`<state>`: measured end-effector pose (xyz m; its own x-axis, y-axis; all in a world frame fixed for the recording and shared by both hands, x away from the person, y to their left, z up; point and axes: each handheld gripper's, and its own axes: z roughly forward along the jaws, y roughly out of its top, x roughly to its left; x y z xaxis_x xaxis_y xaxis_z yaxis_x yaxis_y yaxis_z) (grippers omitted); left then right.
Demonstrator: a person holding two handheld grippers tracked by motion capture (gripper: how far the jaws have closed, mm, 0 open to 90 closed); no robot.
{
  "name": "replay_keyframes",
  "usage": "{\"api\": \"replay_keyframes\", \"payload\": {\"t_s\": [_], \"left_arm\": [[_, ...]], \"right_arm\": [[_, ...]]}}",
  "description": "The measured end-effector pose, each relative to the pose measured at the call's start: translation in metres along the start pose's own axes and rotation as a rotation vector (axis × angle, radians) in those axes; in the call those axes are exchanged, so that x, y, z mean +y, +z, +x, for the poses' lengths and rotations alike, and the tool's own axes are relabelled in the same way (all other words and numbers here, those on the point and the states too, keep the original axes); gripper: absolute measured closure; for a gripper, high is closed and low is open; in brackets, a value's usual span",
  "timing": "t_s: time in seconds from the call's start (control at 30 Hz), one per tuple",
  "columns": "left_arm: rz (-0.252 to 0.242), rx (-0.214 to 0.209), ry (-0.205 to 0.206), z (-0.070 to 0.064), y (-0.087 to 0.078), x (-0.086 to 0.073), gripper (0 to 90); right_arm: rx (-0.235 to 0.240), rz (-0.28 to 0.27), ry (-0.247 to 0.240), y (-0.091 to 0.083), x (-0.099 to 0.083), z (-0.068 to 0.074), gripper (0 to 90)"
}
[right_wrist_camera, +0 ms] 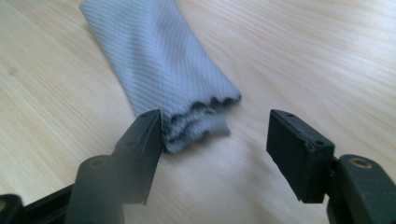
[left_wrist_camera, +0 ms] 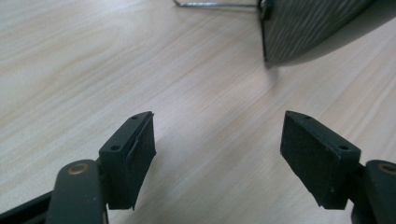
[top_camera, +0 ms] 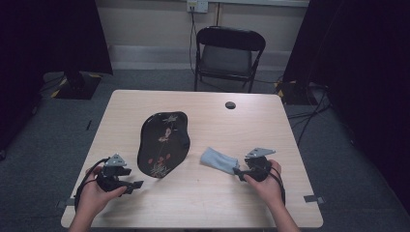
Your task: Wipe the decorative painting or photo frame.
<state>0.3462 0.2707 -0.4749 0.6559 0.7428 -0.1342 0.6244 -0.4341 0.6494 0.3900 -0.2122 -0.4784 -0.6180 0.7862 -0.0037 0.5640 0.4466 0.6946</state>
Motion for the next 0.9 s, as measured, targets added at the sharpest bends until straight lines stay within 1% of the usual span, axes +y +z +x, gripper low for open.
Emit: {"api": "replay_keyframes", "payload": {"t_s": [0.03, 0.1, 0.13, 0.17, 0.2, 0.27, 0.33, 0.37, 0.4, 0.43, 0.47, 0.5, 0.57, 0.6, 0.67, 0.7, 0.73, 0.9], "left_arm": [[0.001, -0.001, -0.004, 0.001, 0.003, -0.003, 26.5], [0.000, 0.008, 0.031, 0.003, 0.004, -0.004, 26.5], [-0.006, 0.013, 0.038, 0.003, 0.005, -0.004, 26.5], [-0.009, 0.017, 0.030, 0.003, 0.006, -0.005, 26.2], [-0.001, 0.021, 0.028, 0.004, 0.006, -0.006, 25.7], [0.000, 0.028, 0.040, 0.005, 0.008, -0.007, 24.9], [-0.004, 0.031, 0.047, 0.005, 0.008, -0.008, 24.6], [-0.002, 0.032, 0.050, 0.005, 0.008, -0.008, 24.6], [-0.001, 0.040, 0.069, 0.004, 0.009, -0.008, 23.4], [-0.001, 0.040, 0.069, 0.004, 0.009, -0.008, 22.9], [0.000, 0.042, 0.087, 0.004, 0.010, -0.008, 22.9], [-0.008, 0.041, 0.101, 0.004, 0.011, -0.009, 20.2], [-0.004, 0.042, 0.107, 0.004, 0.012, -0.009, 19.3], [-0.006, 0.049, 0.113, 0.003, 0.012, -0.009, 19.2], [-0.009, 0.049, 0.133, 0.003, 0.014, -0.009, 18.0], [-0.013, 0.047, 0.136, 0.002, 0.015, -0.010, 15.3], [-0.015, 0.047, 0.134, 0.002, 0.015, -0.010, 14.4], [-0.027, 0.043, 0.135, 0.003, 0.015, -0.011, 14.5]], "right_arm": [[0.001, 0.008, -0.001, -0.002, -0.005, -0.003, 32.9], [0.000, 0.013, 0.000, -0.003, -0.009, -0.004, 30.9], [0.001, 0.012, 0.002, -0.004, -0.011, -0.005, 30.6], [0.005, 0.006, 0.004, -0.004, -0.013, -0.006, 30.1], [0.005, 0.009, 0.003, -0.004, -0.016, -0.006, 29.3], [0.005, 0.015, 0.010, -0.004, -0.021, -0.007, 27.7], [0.002, -0.008, 0.010, -0.005, -0.025, -0.008, 27.3], [0.002, -0.008, 0.010, -0.005, -0.025, -0.008, 27.3], [-0.002, -0.015, 0.004, -0.005, -0.027, -0.008, 24.1], [-0.002, -0.015, 0.004, -0.005, -0.027, -0.008, 24.1], [-0.003, -0.022, 0.003, -0.005, -0.028, -0.008, 23.0], [0.009, -0.041, -0.005, -0.005, -0.032, -0.009, 20.3], [0.007, -0.048, -0.005, -0.005, -0.033, -0.009, 19.5], [0.010, -0.064, -0.004, -0.005, -0.035, -0.009, 18.9], [0.006, -0.064, -0.003, -0.005, -0.035, -0.009, 18.8], [0.005, -0.064, -0.001, -0.006, -0.035, -0.009, 18.8], [0.004, -0.065, 0.000, -0.006, -0.036, -0.009, 18.8], [-0.004, -0.067, 0.004, -0.007, -0.037, -0.008, 18.9]]}}
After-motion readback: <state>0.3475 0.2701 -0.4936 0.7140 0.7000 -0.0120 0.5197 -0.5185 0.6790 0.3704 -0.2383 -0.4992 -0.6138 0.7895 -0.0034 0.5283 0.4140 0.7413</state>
